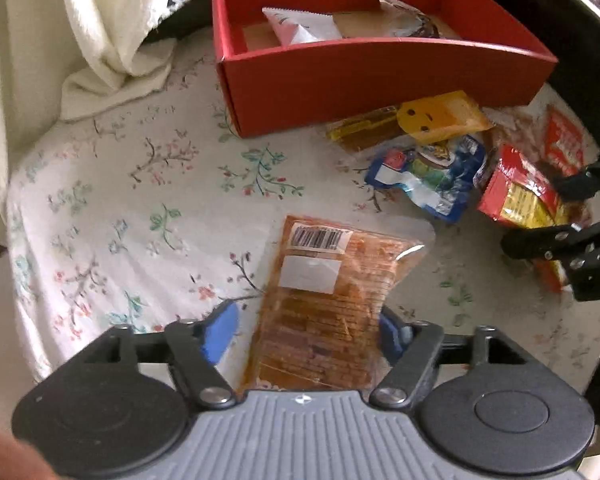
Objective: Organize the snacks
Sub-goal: 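Carry both held bags up and over the red box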
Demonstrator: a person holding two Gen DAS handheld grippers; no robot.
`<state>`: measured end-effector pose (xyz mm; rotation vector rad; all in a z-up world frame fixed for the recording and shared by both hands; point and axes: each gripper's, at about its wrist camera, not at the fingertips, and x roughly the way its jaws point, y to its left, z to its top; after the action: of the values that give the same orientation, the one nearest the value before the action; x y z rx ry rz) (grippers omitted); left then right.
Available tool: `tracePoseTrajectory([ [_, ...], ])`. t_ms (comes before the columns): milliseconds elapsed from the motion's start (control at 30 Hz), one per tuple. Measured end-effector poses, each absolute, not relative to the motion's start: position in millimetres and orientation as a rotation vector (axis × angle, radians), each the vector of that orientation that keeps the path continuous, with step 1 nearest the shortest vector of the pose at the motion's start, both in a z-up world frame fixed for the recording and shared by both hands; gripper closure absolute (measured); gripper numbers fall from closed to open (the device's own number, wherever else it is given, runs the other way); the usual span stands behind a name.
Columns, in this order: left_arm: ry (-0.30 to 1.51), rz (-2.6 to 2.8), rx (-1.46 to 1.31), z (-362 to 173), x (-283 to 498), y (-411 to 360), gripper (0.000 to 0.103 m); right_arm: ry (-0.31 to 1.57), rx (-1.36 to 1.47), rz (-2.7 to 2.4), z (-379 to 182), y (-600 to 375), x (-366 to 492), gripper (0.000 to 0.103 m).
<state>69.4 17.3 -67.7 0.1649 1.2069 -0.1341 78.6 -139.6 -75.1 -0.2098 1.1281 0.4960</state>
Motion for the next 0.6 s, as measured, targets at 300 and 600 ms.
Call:
tracePoseTrajectory([
  [300,1.161,-0.140,0.182,-67,61,12,0.051,1.109,-0.210,0.495,-75,-141,76,0.037],
  [600,1.115,-0.167,0.120,-43,55,6,0.082,1.036,-0.108,0.482,-53,-151,67,0.038],
])
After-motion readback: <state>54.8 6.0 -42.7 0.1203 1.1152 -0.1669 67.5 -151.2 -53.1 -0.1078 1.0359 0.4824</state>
